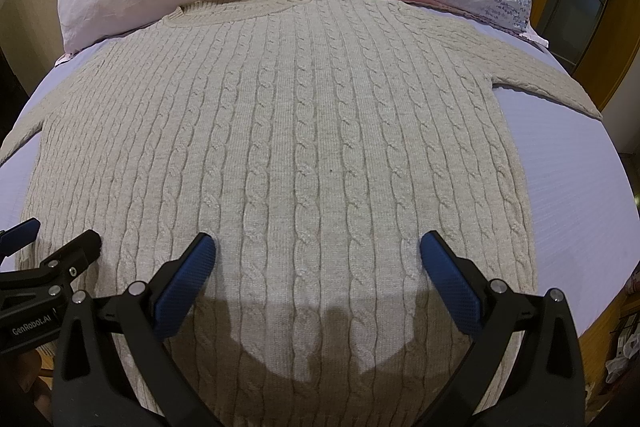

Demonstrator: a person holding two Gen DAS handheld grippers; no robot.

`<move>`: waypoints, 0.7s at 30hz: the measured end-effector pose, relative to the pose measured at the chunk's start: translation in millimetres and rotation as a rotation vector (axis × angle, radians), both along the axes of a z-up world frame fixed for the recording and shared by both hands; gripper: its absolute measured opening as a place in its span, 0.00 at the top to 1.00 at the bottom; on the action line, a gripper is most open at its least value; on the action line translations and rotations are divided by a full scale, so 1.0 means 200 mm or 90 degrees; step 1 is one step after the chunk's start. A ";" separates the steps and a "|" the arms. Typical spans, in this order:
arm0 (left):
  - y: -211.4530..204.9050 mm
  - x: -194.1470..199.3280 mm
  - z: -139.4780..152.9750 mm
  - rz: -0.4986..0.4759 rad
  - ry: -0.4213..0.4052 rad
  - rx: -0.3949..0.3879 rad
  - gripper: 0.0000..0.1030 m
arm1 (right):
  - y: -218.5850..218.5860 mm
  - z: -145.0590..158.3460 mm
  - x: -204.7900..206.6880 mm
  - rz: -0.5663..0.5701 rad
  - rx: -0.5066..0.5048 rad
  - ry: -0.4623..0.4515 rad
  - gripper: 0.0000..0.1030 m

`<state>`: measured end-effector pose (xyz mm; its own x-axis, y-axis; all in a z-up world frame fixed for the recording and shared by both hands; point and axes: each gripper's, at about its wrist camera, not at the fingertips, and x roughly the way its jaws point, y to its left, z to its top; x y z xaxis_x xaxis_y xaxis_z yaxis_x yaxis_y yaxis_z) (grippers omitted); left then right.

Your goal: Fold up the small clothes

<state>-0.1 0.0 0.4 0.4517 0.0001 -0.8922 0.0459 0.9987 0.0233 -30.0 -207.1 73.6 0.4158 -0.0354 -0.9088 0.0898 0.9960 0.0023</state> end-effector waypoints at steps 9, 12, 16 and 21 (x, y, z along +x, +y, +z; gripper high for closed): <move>0.00 0.00 0.00 0.000 0.000 0.000 0.01 | 0.00 0.00 0.00 0.001 0.000 0.000 0.02; 0.00 0.00 0.00 0.000 -0.001 0.000 0.01 | 0.01 0.00 0.00 0.003 0.000 0.002 0.02; 0.00 0.00 0.00 -0.001 0.000 0.000 0.01 | 0.00 0.00 0.02 0.007 -0.001 0.004 0.02; 0.00 0.01 -0.01 -0.002 -0.001 0.001 0.01 | 0.00 0.00 0.00 0.017 -0.001 -0.007 0.02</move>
